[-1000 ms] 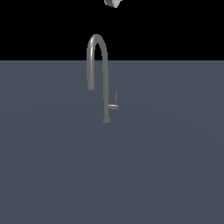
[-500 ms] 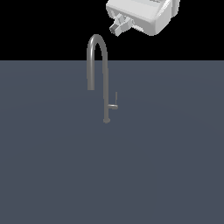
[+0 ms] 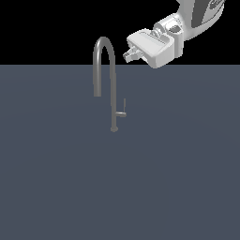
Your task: Turn on the faucet by rotating a designated handle.
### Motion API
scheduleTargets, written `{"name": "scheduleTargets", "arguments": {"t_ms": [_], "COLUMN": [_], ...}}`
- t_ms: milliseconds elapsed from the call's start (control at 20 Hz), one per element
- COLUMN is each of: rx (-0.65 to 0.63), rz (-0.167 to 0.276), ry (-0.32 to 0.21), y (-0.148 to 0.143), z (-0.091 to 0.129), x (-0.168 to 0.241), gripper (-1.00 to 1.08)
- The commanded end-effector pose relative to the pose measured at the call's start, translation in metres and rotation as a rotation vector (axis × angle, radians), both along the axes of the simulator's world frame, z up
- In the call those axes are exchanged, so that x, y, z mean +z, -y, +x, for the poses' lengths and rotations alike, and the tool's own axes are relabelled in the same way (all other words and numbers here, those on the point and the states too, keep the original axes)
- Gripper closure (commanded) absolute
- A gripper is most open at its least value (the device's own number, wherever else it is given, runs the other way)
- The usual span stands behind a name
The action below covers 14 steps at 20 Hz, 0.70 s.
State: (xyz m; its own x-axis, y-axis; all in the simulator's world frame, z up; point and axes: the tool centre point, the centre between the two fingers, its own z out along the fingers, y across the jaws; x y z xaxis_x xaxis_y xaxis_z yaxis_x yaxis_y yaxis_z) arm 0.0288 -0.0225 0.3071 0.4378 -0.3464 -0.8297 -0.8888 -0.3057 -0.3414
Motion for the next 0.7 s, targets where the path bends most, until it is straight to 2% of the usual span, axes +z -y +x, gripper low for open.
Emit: {"name": "scheduleTargets", "arguments": {"t_ms": [0, 650], "rx": [-0.056, -0.342], "rz": [0.055, 0.335], "ry": [-0.041, -0.255], "y": [0.003, 0.011], "z": [0.012, 0.058], "x": [-0.016, -0.109], "gripper": [1.08, 1.08]}}
